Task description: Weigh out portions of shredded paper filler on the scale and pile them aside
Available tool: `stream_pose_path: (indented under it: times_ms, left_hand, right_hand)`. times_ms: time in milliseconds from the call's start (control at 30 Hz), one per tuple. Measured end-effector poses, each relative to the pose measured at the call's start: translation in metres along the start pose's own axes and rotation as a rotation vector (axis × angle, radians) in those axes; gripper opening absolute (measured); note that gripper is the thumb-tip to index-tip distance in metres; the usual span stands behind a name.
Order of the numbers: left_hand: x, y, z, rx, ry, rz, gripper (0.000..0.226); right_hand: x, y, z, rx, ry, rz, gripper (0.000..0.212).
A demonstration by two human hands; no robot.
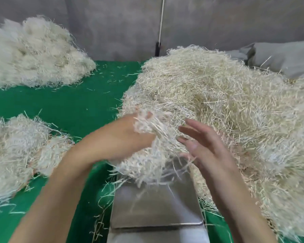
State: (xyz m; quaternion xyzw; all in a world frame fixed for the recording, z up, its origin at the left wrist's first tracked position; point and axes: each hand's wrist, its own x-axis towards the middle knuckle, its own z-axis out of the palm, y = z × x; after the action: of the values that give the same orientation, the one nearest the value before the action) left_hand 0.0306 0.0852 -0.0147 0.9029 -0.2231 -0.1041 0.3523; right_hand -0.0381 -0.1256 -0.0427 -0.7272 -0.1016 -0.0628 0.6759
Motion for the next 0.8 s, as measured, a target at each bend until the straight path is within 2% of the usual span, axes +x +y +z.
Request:
stream_pose_path:
  times_ms: [33, 100, 133, 233, 300, 367, 467, 567, 700, 800]
  left_hand:
    - [0.001, 0.016, 0.005, -0.011, -0.068, 0.001, 0.028]
    - [0.010, 0.024, 0.020, 0.012, -0.134, -0.012, 0.042]
    - [0.012, 0.023, 0.029, 0.044, -0.146, -0.007, 0.053]
    - [0.019, 0.014, 0.034, 0.150, -0.215, -0.031, 0.085]
    - [0.017, 0.009, 0.027, 0.056, -0.284, 0.061, 0.086]
    - [0.013, 0.002, 0.011, -0.025, -0.298, 0.139, 0.075]
    - [0.008, -0.011, -0.005, 0.034, -0.264, 0.181, 0.058]
    - [0.007, -0.017, -0.003, 0.134, -0.310, 0.152, 0.062]
    - [0.002, -0.017, -0.013, 0.086, -0.227, 0.191, 0.064]
    - [-0.007, -0.023, -0.029, 0.039, -0.180, 0.246, 0.065]
  right_hand:
    - [0.000, 0.001, 0.004, -0.138, -0.077, -0.010, 0.063]
    - [-0.002, 0.009, 0.008, -0.395, -0.171, -0.019, 0.073]
    - [-0.003, 0.014, 0.008, -0.489, -0.197, -0.028, 0.070]
    - [-0.010, 0.030, 0.004, -0.634, -0.177, -0.043, 0.043]
    - [-0.015, 0.038, -0.002, -0.643, -0.078, -0.016, 0.026]
    - [-0.018, 0.039, -0.007, -0.660, -0.020, -0.003, 0.025]
    - [-0.017, 0.035, -0.007, -0.636, -0.060, 0.024, 0.030]
    - [-0.015, 0.030, -0.001, -0.630, -0.110, 0.045, 0.024]
    - [-0.022, 0.020, -0.015, -0.523, -0.026, 0.062, 0.048]
    - [-0.025, 0.012, -0.028, -0.367, 0.027, -0.020, 0.046]
